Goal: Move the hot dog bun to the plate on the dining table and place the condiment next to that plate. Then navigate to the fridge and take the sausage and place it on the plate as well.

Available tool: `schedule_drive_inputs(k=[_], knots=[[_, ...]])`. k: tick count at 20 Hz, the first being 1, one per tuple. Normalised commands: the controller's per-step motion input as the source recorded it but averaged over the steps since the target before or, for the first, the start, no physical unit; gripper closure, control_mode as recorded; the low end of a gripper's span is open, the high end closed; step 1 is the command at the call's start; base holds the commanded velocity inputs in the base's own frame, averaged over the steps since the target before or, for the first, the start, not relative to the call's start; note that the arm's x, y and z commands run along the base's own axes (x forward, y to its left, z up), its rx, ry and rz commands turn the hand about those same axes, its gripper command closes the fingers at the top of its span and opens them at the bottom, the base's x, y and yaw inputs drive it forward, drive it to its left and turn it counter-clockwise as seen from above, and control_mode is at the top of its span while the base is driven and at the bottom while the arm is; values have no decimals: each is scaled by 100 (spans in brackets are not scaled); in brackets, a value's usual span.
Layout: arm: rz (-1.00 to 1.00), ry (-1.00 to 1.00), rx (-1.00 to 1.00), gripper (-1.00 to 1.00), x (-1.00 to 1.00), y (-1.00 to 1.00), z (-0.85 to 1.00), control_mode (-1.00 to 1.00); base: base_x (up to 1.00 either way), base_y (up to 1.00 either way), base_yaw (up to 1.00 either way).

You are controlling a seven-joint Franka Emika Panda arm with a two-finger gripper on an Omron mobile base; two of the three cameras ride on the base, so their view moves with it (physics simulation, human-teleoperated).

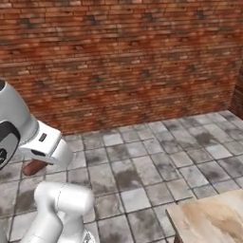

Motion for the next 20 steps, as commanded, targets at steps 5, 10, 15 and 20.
schedule_drive_inputs(k=[5,10,15,20], knots=[[0,0,0,100,0,0,0,100,67,42,-65],[0,0,0,100,0,0,0,100,54,48,-70],[0,0,0,100,0,0,0,100,43,64,-70],[0,0,0,100,0,0,0,100,53,74,-64]])
